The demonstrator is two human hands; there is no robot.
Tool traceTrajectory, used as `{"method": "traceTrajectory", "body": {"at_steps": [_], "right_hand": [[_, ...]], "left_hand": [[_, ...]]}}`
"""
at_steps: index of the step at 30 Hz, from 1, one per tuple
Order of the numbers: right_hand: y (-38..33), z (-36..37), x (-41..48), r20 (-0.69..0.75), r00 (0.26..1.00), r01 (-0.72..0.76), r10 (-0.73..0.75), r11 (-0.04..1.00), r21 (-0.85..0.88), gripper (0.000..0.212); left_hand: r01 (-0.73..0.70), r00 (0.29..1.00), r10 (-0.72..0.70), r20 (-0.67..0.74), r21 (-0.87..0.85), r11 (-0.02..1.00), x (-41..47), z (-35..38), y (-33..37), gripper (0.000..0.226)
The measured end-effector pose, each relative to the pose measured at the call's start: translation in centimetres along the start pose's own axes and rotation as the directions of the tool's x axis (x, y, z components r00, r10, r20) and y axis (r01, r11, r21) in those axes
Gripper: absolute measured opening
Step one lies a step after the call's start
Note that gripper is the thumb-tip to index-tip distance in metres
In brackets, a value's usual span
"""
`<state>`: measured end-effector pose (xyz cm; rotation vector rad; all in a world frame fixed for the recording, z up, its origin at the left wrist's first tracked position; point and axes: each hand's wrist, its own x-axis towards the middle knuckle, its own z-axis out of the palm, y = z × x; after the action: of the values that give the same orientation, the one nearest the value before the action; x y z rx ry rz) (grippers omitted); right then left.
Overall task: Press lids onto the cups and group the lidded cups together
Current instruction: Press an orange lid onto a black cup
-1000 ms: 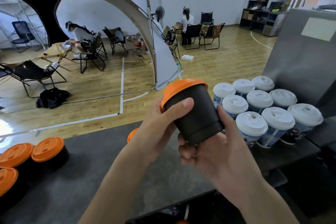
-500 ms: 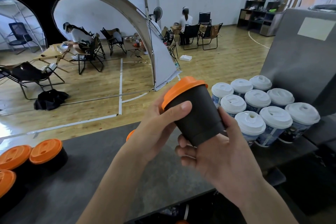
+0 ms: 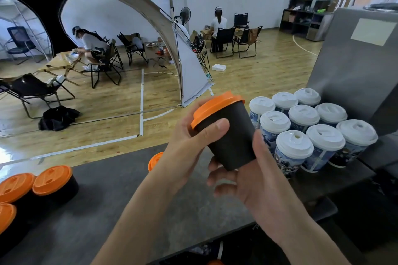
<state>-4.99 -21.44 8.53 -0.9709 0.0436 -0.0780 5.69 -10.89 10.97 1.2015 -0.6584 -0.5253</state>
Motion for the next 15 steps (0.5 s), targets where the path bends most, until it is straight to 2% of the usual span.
{"method": "traceTrajectory", "body": {"at_steps": [2, 4, 6, 9, 11, 12, 15], "right_hand": [[0.08, -0.01, 0.03, -0.006, 1.0, 0.018, -0.018, 1.0, 0.015, 0.079], [0.05, -0.19, -0.02, 0.067, 0.997, -0.038, 0.031, 0.994, 0.105, 0.078], [-0.05, -0.23, -0.06, 0.128, 0.989, -0.09, 0.069, 0.983, 0.16, 0.082], [0.12, -0.24, 0.42, 0.03, 1.0, -0.011, 0.009, 0.996, 0.088, 0.081], [0.15, -0.26, 0.75, -0.047, 0.997, 0.058, -0.057, 0.998, 0.027, 0.078], [0.13, -0.32, 0.83, -0.035, 0.998, 0.059, -0.057, 0.997, 0.04, 0.076], [0.03, -0.48, 0.75, 0.079, 0.996, -0.064, 0.049, 0.978, 0.197, 0.073]], "left_hand": [[-0.018, 1.0, 0.018, 0.013, 0.012, 1.0, 0.06, 0.04, -0.05, 0.086], [-0.035, 0.999, 0.034, 0.016, 0.015, 0.999, 0.14, 0.07, -0.26, 0.091], [-0.039, 0.999, 0.039, 0.001, 0.013, 0.999, 0.17, 0.07, -0.51, 0.082], [-0.042, 0.999, 0.042, -0.01, 0.028, 0.999, 0.28, 0.0, -0.68, 0.058], [-0.051, 0.999, 0.051, -0.003, 0.049, 0.997, 0.3, 0.03, -0.57, 0.052], [-0.057, 0.998, 0.057, 0.006, 0.048, 0.997, 0.28, 0.07, -0.47, 0.051], [-0.069, 0.997, 0.068, 0.03, 0.05, 0.996, 0.32, 0.05, -0.34, 0.056]]}}
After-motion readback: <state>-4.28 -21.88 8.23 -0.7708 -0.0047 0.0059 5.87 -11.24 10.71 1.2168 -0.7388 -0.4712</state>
